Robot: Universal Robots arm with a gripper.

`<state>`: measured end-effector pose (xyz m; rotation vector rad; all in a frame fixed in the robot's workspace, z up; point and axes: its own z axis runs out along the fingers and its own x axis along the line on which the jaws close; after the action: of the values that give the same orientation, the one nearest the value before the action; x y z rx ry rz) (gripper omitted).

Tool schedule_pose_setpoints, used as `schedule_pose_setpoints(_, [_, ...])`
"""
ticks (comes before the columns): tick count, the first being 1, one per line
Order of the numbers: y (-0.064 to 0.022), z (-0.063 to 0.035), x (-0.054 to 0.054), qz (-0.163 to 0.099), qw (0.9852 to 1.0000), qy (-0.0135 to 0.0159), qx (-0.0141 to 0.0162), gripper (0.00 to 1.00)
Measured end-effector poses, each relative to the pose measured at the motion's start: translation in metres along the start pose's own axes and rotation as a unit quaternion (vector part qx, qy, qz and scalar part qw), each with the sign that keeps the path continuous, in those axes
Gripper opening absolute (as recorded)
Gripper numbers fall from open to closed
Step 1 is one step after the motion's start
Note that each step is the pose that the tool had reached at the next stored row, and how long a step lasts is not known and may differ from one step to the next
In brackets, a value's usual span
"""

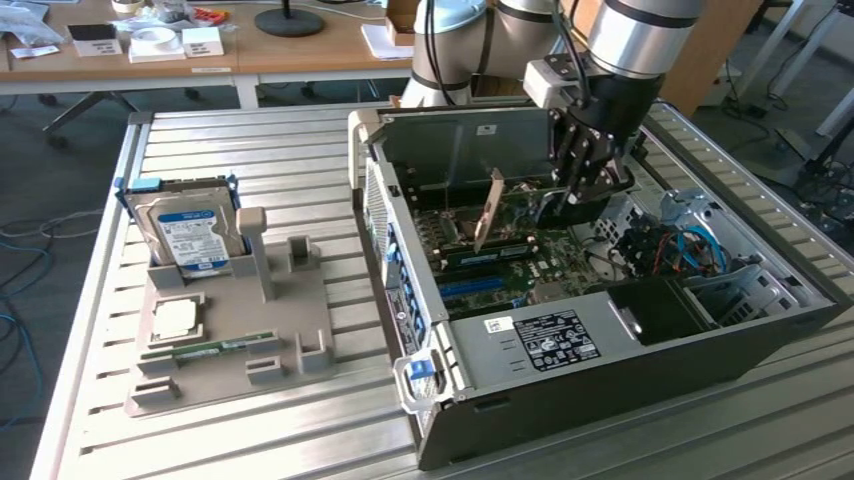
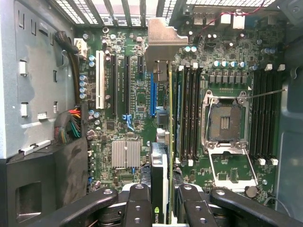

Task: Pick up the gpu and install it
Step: 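Insert the gpu into the slot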

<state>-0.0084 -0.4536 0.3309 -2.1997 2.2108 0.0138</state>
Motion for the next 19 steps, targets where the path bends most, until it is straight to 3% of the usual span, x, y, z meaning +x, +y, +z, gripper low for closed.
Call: schedule_pose_setpoints(19, [0.0005,0.0027,0.0001,0.0,1.0,0.0001,0.0001,0.27])
